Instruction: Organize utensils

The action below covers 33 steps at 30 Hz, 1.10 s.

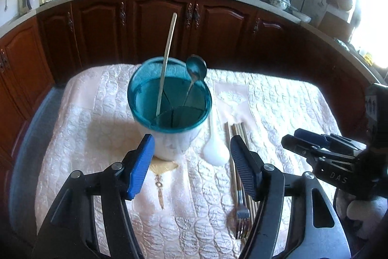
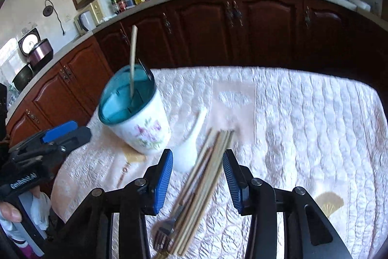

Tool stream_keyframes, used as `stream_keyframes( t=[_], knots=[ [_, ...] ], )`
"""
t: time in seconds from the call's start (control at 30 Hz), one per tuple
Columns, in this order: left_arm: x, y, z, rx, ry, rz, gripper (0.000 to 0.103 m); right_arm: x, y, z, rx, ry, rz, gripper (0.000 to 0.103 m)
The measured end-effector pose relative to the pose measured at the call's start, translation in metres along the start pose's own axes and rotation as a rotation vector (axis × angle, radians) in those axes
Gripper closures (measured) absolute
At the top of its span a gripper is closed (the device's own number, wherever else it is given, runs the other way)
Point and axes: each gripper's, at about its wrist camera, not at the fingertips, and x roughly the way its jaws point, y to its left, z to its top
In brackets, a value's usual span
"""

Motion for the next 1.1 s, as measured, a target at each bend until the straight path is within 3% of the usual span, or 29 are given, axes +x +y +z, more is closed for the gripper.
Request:
stream_keyframes(
  t=[0.13,0.27,0.6,0.7,0.77,0.87,0.93,1.1],
  knots=[
    [0.009,0.002,-0.015,0.004,0.046,-0.007,0.038,0.024,-0.016,-0.017,0.039,0.077,0.027,0.062],
    [0.019,0.005,-0.028,-0.006,0.095,-0.003,0.038,0.055,-0.037,-0.029,0.093,0.146,0.03,0.074],
    [0.032,-0.002,-0.035,-0.002,0.14,-0.017,0.038,0.11,-0.055,-0.022,0.168,0.238,0.069,0.075],
    [0.035,-0.003,-0.037,0.004,0.151,-0.018,0.038,0.115,-0.055,-0.02,0.181,0.228,0.089,0.075],
    [0.039,-0.003,-0.038,-0.001,0.166,-0.018,0.038,0.117,-0.054,-0.018,0.171,0.218,0.089,0.086],
    [0.044,-0.005,-0.038,-0.006,0.178,-0.025,0.038,0.12,-0.05,-0.015,0.159,0.206,0.077,0.09],
    [0.045,-0.008,-0.038,0.005,0.178,-0.029,0.038,0.119,-0.053,-0.016,0.162,0.202,0.051,0.096],
    [0.052,-0.017,-0.041,0.029,0.194,-0.039,0.038,0.096,-0.08,-0.032,0.22,0.192,-0.025,0.096]
  ],
)
